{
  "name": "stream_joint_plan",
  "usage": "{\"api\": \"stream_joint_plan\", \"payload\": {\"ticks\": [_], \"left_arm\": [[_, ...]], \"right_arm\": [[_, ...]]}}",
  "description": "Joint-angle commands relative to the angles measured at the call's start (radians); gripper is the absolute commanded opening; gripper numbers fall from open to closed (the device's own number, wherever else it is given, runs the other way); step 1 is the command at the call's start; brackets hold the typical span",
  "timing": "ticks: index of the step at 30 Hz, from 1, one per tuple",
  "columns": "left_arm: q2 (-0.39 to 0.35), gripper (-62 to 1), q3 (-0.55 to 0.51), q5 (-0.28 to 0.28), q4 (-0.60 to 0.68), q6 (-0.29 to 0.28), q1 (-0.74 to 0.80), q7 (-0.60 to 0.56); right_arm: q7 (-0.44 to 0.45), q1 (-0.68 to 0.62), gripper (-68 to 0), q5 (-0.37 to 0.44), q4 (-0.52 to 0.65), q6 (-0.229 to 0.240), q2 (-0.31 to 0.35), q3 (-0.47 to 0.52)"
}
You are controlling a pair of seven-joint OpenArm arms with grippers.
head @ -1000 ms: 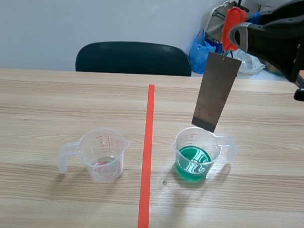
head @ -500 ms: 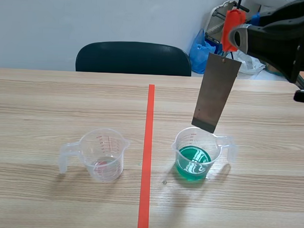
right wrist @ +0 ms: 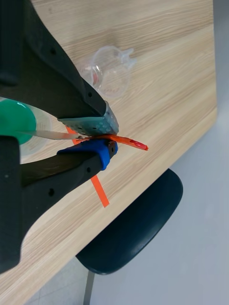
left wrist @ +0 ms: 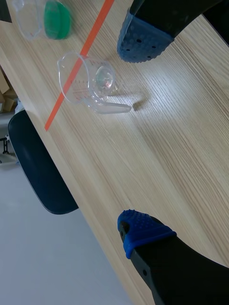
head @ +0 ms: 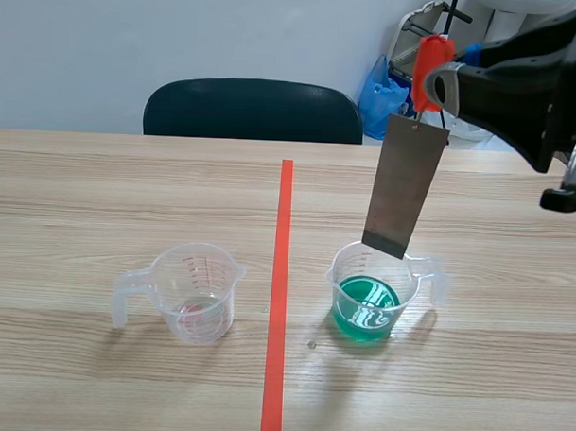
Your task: Do the redox reaction experiment
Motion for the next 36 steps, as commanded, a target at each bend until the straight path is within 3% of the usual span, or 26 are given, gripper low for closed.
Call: {"api": "stream_joint_plan", "payload": {"ticks": [1,17,24,36], "left_arm": [[0.005,1.4,-0.008,-0.01,0.008,-0.002,0.002,-0.014],[0.005,1.4,-0.008,-0.01,0.008,-0.003,0.002,-0.017],[0.005,1.4,-0.008,-0.01,0.008,-0.003,0.002,-0.017],[0.005,1.4,-0.008,-0.011,0.008,-0.003,0.002,-0.017]], "right_arm": [[0.017,0.007,-66.9,-0.003,0.014,-0.003,-0.001,-0.014],[0.037,0.01,-66.9,-0.122,-0.05,0.012,-0.094,-0.081],[0.061,0.01,-66.9,-0.183,-0.116,0.042,-0.146,-0.082],[0.124,0.066,-66.9,-0.311,-0.266,0.046,-0.24,-0.141]]}}
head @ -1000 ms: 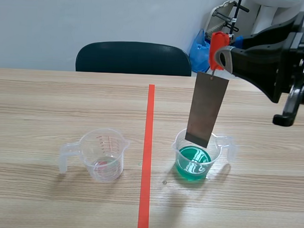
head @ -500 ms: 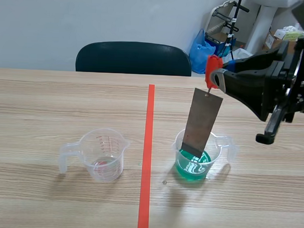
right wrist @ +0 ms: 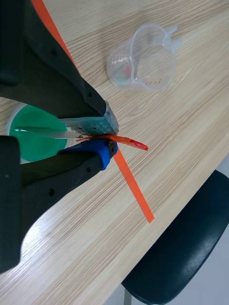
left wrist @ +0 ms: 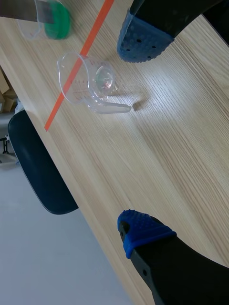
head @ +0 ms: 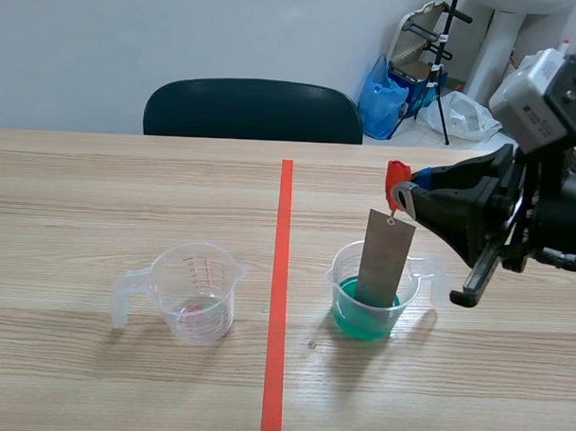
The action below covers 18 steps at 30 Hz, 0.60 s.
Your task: Do the redox reaction experiment
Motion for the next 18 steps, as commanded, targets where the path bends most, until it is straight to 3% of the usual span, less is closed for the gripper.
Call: {"api": "stream_joint_plan", "payload": {"ticks": [1,9,18], "left_arm": [[0.005,1.4,-0.008,-0.011,0.008,-0.002,0.002,-0.017],[0.005,1.4,-0.008,-0.011,0.008,-0.002,0.002,-0.017],[0.005,1.4,-0.008,-0.011,0.008,-0.002,0.002,-0.017]], "right_arm": [[0.041,0.035,-66.9,0.002,-0.014,0.001,0.005,-0.01],[0.083,0.077,-66.9,-0.006,-0.095,0.012,-0.001,-0.062],[0.166,0.077,-66.9,-0.089,-0.152,0.031,-0.012,-0.067]]}}
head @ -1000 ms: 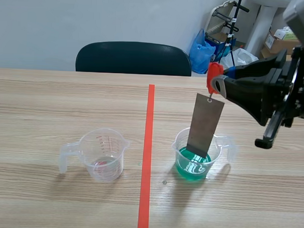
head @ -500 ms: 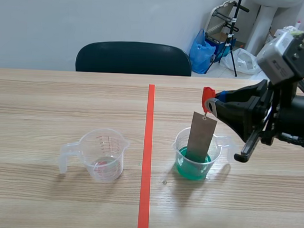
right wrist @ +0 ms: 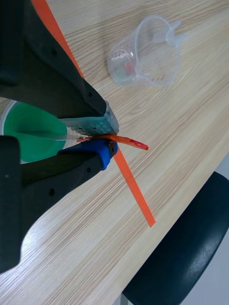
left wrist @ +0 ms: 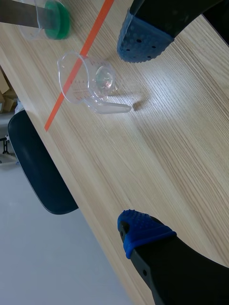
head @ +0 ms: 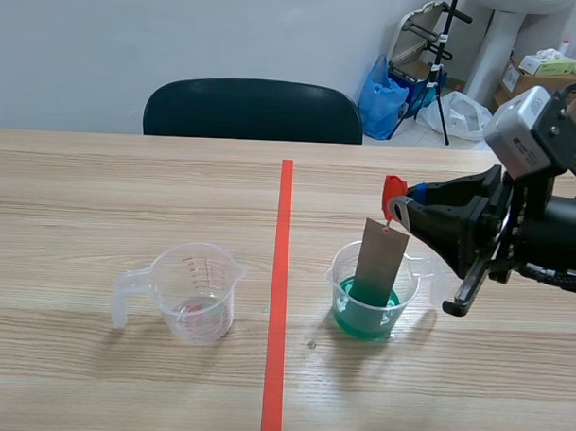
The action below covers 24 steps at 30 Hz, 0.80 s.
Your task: Do the redox reaction experiment
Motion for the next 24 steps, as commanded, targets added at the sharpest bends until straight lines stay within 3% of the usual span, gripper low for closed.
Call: {"api": "stream_joint_plan", "payload": {"ticks": [1,24], "left_arm": [[0.005,1.4,-0.008,-0.01,0.008,-0.002,0.002,-0.016],[0.005,1.4,-0.008,-0.01,0.008,-0.002,0.002,-0.016]], "right_arm": [[-0.004,0.017,-66.9,0.0,0.004,0.011,0.001,0.001],[0.0,0.017,-66.9,0.0,0.004,0.027,0.002,0.001]]}}
